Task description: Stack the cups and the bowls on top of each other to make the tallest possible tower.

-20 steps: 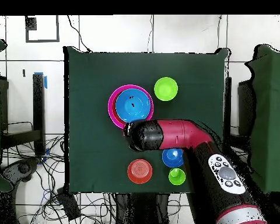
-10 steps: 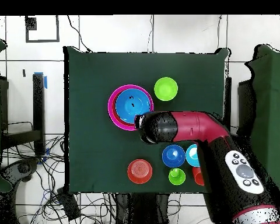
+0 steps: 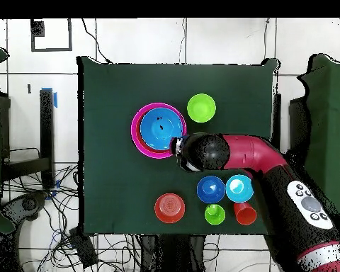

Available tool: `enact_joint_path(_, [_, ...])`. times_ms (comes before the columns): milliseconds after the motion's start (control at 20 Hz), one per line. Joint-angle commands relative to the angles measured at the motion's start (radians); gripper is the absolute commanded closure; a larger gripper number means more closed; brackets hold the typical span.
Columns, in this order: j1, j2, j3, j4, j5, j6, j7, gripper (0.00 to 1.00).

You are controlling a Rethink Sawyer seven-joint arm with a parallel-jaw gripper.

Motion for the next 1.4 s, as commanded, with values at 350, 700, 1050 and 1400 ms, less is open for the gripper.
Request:
enact_joint_path(350, [-0.029, 0.053, 0.066, 0.097, -0.074, -0.153, -0.056, 0.00])
enact_joint_path(700, [-0.068, 0.018, 0.051, 0.097, -0.086, -0.064, -0.128, 0.00])
enact_joint_path(1050, [-0.015, 0.193, 0.039, -0.312, -0.076, 0.187, -0.261, 0.00])
enact_joint_path(1400, [-0.016, 0.322, 0.085, -0.489, -0.110, 0.233, -0.368, 0.00])
